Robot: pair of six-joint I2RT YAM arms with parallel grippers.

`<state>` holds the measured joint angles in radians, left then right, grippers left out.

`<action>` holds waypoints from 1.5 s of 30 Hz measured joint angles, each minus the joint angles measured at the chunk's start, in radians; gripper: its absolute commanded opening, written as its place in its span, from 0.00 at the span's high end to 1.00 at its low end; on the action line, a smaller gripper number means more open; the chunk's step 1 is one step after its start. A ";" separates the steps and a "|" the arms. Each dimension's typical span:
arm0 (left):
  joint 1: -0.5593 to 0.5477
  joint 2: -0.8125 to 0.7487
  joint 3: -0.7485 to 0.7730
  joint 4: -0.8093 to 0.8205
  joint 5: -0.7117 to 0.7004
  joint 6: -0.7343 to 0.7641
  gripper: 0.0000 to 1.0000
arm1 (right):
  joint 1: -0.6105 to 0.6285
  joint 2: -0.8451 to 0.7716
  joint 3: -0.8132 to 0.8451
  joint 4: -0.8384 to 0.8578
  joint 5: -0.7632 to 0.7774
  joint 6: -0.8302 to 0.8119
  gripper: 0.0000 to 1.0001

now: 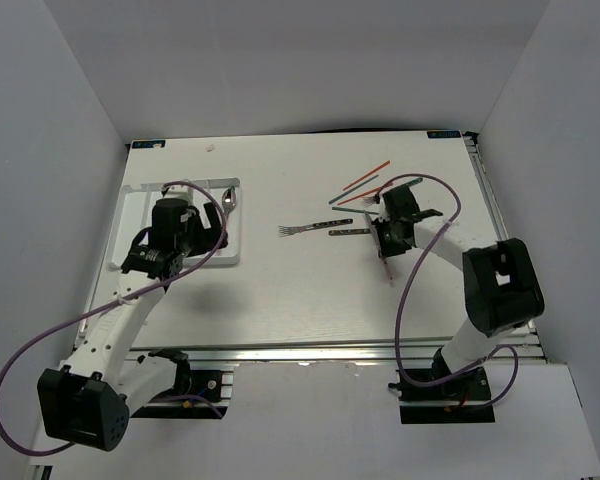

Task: Sort the eating utensils into containers

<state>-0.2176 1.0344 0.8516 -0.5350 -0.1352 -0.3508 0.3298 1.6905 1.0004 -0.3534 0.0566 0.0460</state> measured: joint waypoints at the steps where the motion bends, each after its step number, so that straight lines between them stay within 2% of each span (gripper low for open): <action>1: 0.000 -0.003 -0.001 0.016 0.047 -0.011 0.02 | 0.008 -0.027 -0.009 -0.008 -0.007 0.010 1.00; 3: -0.002 -0.010 -0.013 0.085 0.154 -0.058 0.02 | 0.031 -0.102 -0.024 -0.012 -0.033 0.043 1.00; 5: -0.015 -0.022 -0.056 0.219 0.263 -0.135 0.02 | 0.056 -0.187 -0.032 0.006 -0.062 0.090 1.00; 8: -0.101 -0.013 -0.120 0.404 0.348 -0.253 0.02 | 0.137 -0.312 -0.057 0.097 -0.127 0.207 1.00; 13: -0.309 0.098 -0.098 0.584 0.352 -0.363 0.03 | 0.295 -0.436 -0.145 0.293 -0.218 0.418 1.00; 17: -0.379 0.167 -0.037 0.594 0.301 -0.383 0.11 | 0.389 -0.438 -0.146 0.354 -0.221 0.511 1.00; 23: -0.381 0.190 -0.024 0.589 0.222 -0.397 0.34 | 0.480 -0.436 -0.144 0.394 -0.217 0.563 1.00; 24: -0.381 0.195 -0.024 0.586 0.214 -0.396 0.49 | 0.491 -0.432 -0.139 0.394 -0.217 0.568 1.00; 26: -0.381 0.204 -0.022 0.581 0.200 -0.400 0.71 | 0.509 -0.414 -0.117 0.397 -0.217 0.576 1.00; 27: -0.381 0.211 -0.020 0.577 0.194 -0.398 0.88 | 0.515 -0.407 -0.108 0.400 -0.217 0.577 1.00; 28: -0.381 0.217 -0.015 0.573 0.191 -0.401 1.00 | 0.520 -0.400 -0.102 0.403 -0.217 0.577 1.00; 30: -0.391 0.229 0.010 0.573 0.200 -0.407 1.00 | 0.530 -0.383 -0.100 0.410 -0.209 0.579 1.00; 31: -0.396 0.235 0.023 0.556 0.194 -0.396 1.00 | 0.530 -0.380 -0.100 0.413 -0.209 0.580 0.92; 32: -0.394 0.245 0.037 0.539 0.187 -0.391 1.00 | 0.530 -0.380 -0.100 0.415 -0.208 0.580 0.72; 33: -0.393 0.257 0.055 0.522 0.181 -0.383 1.00 | 0.529 -0.381 -0.100 0.418 -0.201 0.585 0.39; 34: -0.391 0.266 0.071 0.500 0.166 -0.346 1.00 | 0.528 -0.381 -0.100 0.420 -0.196 0.594 0.11; 37: -0.312 0.287 0.117 0.401 0.142 -0.234 1.00 | 0.527 -0.420 -0.100 0.397 -0.150 0.579 0.11; 41: -0.076 0.372 0.258 0.223 0.086 -0.036 1.00 | 0.499 -0.521 -0.100 0.325 -0.068 0.549 0.11; 45: 0.070 0.509 0.428 0.115 -0.041 0.124 1.00 | 0.455 -0.593 -0.100 0.257 -0.020 0.515 0.11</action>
<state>-0.1478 1.5429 1.2793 -0.4198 -0.1764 -0.2272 0.7845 1.0977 0.9005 -0.0963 0.0368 0.5610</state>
